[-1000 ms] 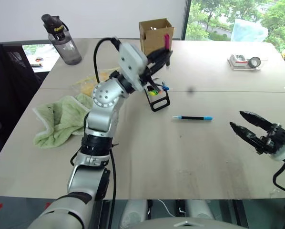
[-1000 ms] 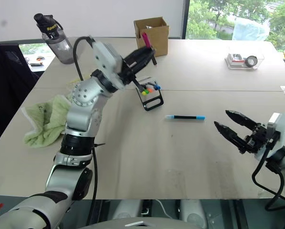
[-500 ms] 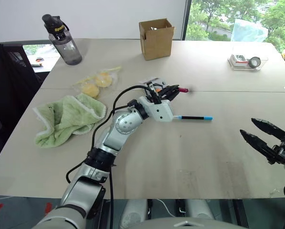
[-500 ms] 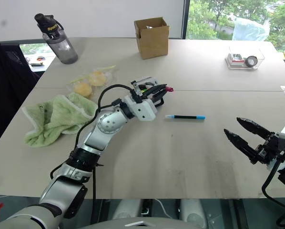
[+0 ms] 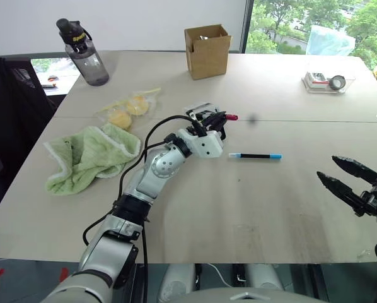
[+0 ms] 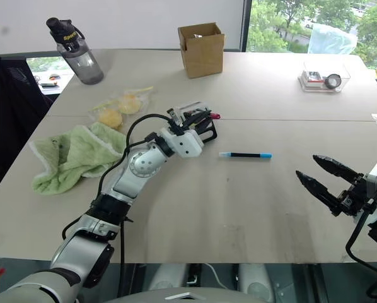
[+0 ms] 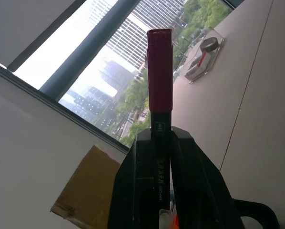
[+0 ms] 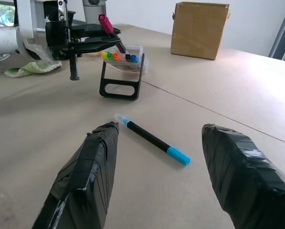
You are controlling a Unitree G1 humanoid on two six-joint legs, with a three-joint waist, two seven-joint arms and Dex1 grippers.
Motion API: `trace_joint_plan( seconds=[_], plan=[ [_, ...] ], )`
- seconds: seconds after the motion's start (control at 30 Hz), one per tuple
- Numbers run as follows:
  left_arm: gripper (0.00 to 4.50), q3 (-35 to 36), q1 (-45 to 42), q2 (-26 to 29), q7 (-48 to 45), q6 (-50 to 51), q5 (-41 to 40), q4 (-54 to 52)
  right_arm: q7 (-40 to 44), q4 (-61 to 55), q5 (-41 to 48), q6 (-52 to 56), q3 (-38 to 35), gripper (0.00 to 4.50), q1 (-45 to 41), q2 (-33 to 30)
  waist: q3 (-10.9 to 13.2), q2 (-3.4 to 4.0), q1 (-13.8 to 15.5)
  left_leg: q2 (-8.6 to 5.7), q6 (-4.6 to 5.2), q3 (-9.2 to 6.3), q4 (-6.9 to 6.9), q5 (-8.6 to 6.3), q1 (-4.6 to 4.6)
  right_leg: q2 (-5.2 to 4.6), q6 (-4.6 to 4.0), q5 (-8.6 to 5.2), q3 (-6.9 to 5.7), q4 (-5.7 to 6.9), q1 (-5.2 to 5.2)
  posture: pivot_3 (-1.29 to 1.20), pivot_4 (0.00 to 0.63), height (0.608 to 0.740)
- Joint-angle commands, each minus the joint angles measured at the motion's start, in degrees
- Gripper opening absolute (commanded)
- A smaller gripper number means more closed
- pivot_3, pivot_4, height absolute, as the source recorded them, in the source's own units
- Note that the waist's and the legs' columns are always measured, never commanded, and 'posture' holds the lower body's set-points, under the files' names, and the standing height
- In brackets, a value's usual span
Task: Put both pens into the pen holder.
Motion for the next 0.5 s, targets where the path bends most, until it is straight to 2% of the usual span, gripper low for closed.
trace_joint_plan(
  seconds=[0.03, 0.17, 0.2, 0.27, 0.4, 0.5],
  plan=[
    [1.26, 0.03, -0.89, 1.49, 0.95, -0.52, 2.29, 0.03, 0.03, -0.83, 0.12, -1.14, -0.86, 3.00, -0.34, -0.41, 0.00, 0.00, 0.00, 0.00, 0.00, 0.00, 0.00, 0.00, 0.00, 0.02, 0.00, 0.00, -0.01, 0.00, 0.00, 0.00, 0.150, 0.736],
    [3.13, 0.86, -1.31, 1.22, 2.15, 0.54, 2.33, 0.93, 0.03, -0.92, 0.14, -1.04, -1.21, 3.00, -0.42, -0.54, 0.00, 0.00, 0.04, -0.01, 0.00, 0.00, 0.00, 0.00, -0.01, 0.00, 0.00, 0.00, -0.02, 0.00, 0.00, 0.00, 0.150, 0.736],
    [3.44, 1.13, -1.63, 1.06, 2.91, 0.93, 2.64, 1.38, -0.01, -0.88, 0.11, -1.00, -1.18, 3.00, -0.57, -0.60, 0.00, 0.00, 0.05, -0.01, 0.00, 0.00, 0.00, 0.00, -0.02, -0.02, 0.00, 0.00, -0.03, 0.00, 0.00, 0.00, 0.150, 0.736],
    [4.47, 1.35, -2.22, 0.88, 4.63, 1.46, 3.65, 2.16, -0.03, -0.75, -0.09, -1.03, -0.97, 3.00, -0.81, -0.63, 0.00, 0.00, 0.04, -0.02, 0.00, 0.00, 0.00, 0.00, -0.02, -0.02, 0.00, 0.00, -0.03, 0.00, 0.00, 0.00, 0.150, 0.736],
    [4.47, 1.31, -3.06, 0.94, 6.16, 1.41, 3.98, 2.44, 0.21, -0.50, -1.08, -1.22, 0.24, 3.00, -1.20, -0.54, 0.00, 0.00, 0.01, -0.02, 0.00, -0.01, 0.00, 0.00, -0.01, -0.01, 0.01, 0.00, -0.04, 0.01, 0.00, 0.00, 0.150, 0.736],
    [4.47, 1.48, -2.70, 1.08, 3.28, -0.23, -0.24, 1.82, 0.15, 0.06, -3.24, -1.45, 2.69, 3.00, -2.23, -0.73, 0.00, 0.00, -0.09, -0.02, 0.00, -0.01, 0.00, 0.00, -0.02, -0.02, 0.01, 0.01, -0.04, 0.01, 0.00, 0.00, 0.150, 0.736]
  ],
)
